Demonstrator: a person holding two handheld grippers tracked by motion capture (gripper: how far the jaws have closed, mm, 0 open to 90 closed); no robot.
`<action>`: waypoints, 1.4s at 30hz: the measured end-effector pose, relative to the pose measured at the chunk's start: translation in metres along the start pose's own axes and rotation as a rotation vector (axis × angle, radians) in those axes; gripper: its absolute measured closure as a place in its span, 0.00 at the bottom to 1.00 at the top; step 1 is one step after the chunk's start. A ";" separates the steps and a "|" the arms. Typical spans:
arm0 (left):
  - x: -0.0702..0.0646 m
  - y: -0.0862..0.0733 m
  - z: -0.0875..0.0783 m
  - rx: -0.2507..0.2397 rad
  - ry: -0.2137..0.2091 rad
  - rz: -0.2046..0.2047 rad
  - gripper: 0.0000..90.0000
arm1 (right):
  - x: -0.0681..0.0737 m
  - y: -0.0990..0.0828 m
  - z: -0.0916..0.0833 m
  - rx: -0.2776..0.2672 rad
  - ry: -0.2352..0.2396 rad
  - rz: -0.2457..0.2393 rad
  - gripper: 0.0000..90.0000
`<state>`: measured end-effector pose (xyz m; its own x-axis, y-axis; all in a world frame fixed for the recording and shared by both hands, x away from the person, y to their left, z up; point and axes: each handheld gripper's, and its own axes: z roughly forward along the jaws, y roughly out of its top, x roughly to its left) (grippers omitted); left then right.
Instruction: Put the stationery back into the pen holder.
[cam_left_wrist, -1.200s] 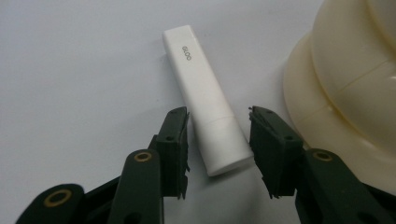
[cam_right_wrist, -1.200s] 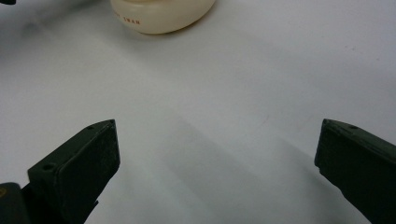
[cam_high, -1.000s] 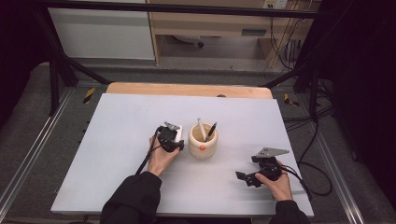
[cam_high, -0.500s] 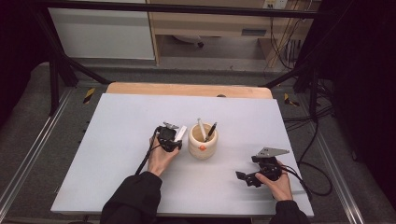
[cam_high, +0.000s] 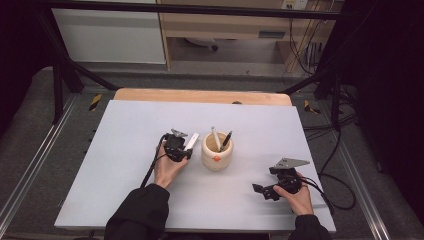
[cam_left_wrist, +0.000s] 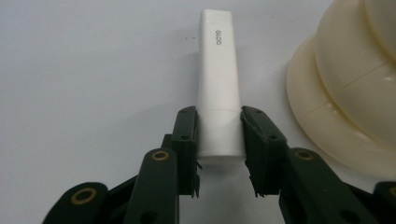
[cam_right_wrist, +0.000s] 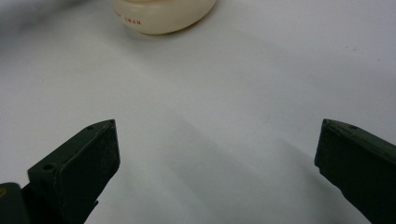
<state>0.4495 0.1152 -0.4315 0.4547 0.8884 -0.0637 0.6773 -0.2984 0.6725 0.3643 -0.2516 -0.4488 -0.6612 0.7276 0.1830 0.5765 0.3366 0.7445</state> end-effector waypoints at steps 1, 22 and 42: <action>0.002 -0.001 -0.002 0.003 -0.005 0.002 0.74 | 0.000 0.000 0.000 -0.001 0.000 0.001 0.01; 0.037 -0.034 -0.053 0.011 -0.129 0.054 0.74 | 0.003 -0.001 0.001 0.004 0.012 -0.003 0.01; 0.035 -0.058 -0.076 0.079 -0.249 0.205 0.74 | 0.039 0.017 0.009 0.050 0.018 -0.141 0.01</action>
<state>0.3820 0.1898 -0.4165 0.7066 0.6977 -0.1180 0.5957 -0.4966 0.6312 0.3529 -0.2121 -0.4352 -0.7454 0.6605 0.0905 0.5004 0.4646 0.7306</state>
